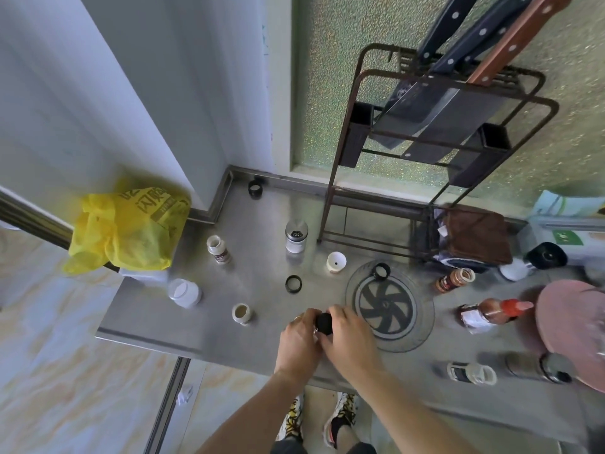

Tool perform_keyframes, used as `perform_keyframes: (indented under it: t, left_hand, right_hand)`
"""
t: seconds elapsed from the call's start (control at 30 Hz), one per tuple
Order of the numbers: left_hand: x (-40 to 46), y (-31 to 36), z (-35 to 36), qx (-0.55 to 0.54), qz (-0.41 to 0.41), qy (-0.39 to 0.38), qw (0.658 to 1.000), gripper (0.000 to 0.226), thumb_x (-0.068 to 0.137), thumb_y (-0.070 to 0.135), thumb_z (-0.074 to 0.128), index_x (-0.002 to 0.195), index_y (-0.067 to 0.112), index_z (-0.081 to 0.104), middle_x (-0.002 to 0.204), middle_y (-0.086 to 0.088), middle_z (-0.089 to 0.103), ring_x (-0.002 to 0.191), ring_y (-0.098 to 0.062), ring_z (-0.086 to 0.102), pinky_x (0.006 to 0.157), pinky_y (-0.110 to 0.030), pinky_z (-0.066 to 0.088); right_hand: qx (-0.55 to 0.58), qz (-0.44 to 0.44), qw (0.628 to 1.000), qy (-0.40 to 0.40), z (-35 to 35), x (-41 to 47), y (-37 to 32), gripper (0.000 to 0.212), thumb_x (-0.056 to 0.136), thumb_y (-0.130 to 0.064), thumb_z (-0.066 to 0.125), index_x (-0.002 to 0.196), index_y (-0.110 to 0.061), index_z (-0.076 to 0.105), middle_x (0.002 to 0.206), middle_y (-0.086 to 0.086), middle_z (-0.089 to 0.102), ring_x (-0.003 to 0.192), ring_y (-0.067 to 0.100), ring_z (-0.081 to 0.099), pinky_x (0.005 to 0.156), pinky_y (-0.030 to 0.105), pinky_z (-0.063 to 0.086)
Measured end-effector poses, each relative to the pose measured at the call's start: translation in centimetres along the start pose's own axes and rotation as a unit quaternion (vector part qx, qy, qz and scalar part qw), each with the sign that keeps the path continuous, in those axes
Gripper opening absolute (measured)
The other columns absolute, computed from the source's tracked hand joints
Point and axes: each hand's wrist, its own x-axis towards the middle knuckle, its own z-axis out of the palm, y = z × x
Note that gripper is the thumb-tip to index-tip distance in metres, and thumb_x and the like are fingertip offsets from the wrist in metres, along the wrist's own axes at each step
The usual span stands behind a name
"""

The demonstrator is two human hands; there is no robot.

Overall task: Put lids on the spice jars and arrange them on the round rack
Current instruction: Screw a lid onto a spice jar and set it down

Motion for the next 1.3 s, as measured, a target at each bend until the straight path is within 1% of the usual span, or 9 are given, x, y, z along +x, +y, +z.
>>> perform_keyframes:
  t: [0.13, 0.3, 0.43, 0.6, 0.73, 0.87, 1.07, 1.23, 1.3]
  left_hand:
    - [-0.6, -1.1, -1.8, 0.041, 0.039, 0.039, 0.998, 0.060, 0.072, -0.007, 0.060, 0.127, 0.016, 0.062, 0.119, -0.003, 0.069, 0.104, -0.027, 0.067, 0.085, -0.036, 0.055]
    - [-0.2, -2.4, -7.3, 0.202, 0.055, 0.136, 0.968, 0.051, 0.068, 0.002, 0.073, 0.116, 0.021, 0.068, 0.131, -0.011, 0.059, 0.121, -0.033, 0.054, 0.099, -0.046, 0.048]
    - [1.0, -3.7, -9.3, 0.316, -0.053, 0.027, 0.947, 0.054, 0.066, 0.014, 0.073, 0.118, 0.026, 0.063, 0.140, -0.016, 0.046, 0.131, -0.037, 0.043, 0.096, -0.050, 0.048]
    - [2.3, -3.4, -10.2, 0.361, -0.102, -0.111, 0.920, 0.039, 0.086, 0.002, 0.053, 0.120, 0.019, 0.051, 0.121, -0.006, 0.050, 0.108, -0.030, 0.063, 0.076, -0.037, 0.051]
    - [3.0, -3.1, -9.6, 0.302, -0.069, -0.049, 0.949, 0.031, 0.080, -0.004, 0.051, 0.104, 0.013, 0.058, 0.103, -0.008, 0.054, 0.085, -0.035, 0.066, 0.060, -0.039, 0.046]
    - [3.6, -1.9, -8.5, 0.239, -0.032, -0.003, 0.970, 0.016, 0.080, 0.001, 0.064, 0.090, 0.012, 0.063, 0.095, -0.007, 0.049, 0.058, -0.034, 0.060, 0.050, -0.042, 0.054]
    - [3.9, 3.3, -9.1, 0.083, 0.006, 0.104, 0.991, 0.030, 0.074, 0.012, 0.075, 0.102, 0.018, 0.065, 0.091, 0.002, 0.062, 0.072, -0.023, 0.064, 0.060, -0.027, 0.042]
    - [3.3, 8.4, -10.9, -0.058, 0.010, 0.125, 0.990, 0.033, 0.068, 0.028, 0.078, 0.098, 0.026, 0.064, 0.084, 0.011, 0.069, 0.076, -0.013, 0.064, 0.067, -0.025, 0.048]
    - [2.8, 10.1, -11.6, -0.073, 0.055, 0.130, 0.987, 0.031, 0.067, 0.030, 0.079, 0.095, 0.029, 0.067, 0.086, 0.015, 0.069, 0.080, -0.006, 0.063, 0.069, -0.023, 0.050]
  right_hand:
    - [0.030, -0.009, 0.999, 0.019, -1.0, -0.4, 0.8, 0.056, 0.091, -0.057, 0.059, 0.132, -0.019, 0.052, 0.120, -0.001, 0.063, 0.109, 0.018, 0.065, 0.085, 0.028, 0.051]
    - [0.017, 0.057, 0.994, 0.093, -3.4, 2.2, 4.5, 0.044, 0.098, -0.046, 0.054, 0.132, -0.018, 0.054, 0.120, 0.005, 0.063, 0.103, 0.022, 0.066, 0.077, 0.030, 0.051]
    - [-0.019, 0.129, 0.988, 0.082, -3.7, 5.8, 7.8, 0.043, 0.096, -0.033, 0.061, 0.134, -0.018, 0.050, 0.125, 0.011, 0.058, 0.110, 0.031, 0.062, 0.080, 0.039, 0.053]
    - [-0.054, 0.130, 0.987, 0.075, -2.2, 9.6, 9.5, 0.048, 0.093, -0.025, 0.067, 0.136, -0.013, 0.050, 0.123, 0.016, 0.057, 0.107, 0.034, 0.063, 0.079, 0.041, 0.056]
    - [-0.053, 0.141, 0.985, 0.079, -1.1, 11.5, 10.1, 0.040, 0.089, -0.018, 0.072, 0.123, -0.010, 0.052, 0.113, 0.017, 0.060, 0.095, 0.035, 0.066, 0.069, 0.041, 0.056]
    - [-0.075, 0.135, 0.984, 0.093, -0.7, 11.9, 10.1, 0.037, 0.084, -0.008, 0.077, 0.113, -0.008, 0.054, 0.106, 0.014, 0.064, 0.090, 0.029, 0.068, 0.069, 0.035, 0.058]
    - [0.055, 0.106, 0.987, 0.104, -4.2, 9.3, 8.2, 0.044, 0.091, -0.029, 0.071, 0.132, -0.019, 0.057, 0.119, 0.010, 0.056, 0.105, 0.027, 0.064, 0.083, 0.037, 0.055]
    - [0.251, 0.028, 0.960, 0.117, -11.1, 4.8, 4.1, 0.031, 0.082, -0.023, 0.080, 0.108, -0.029, 0.066, 0.104, -0.010, 0.058, 0.102, 0.015, 0.062, 0.093, 0.032, 0.052]
    - [0.333, 0.011, 0.936, 0.116, -14.3, 2.4, 2.3, 0.032, 0.077, -0.017, 0.083, 0.098, -0.028, 0.061, 0.101, -0.006, 0.061, 0.096, 0.012, 0.066, 0.090, 0.033, 0.057]
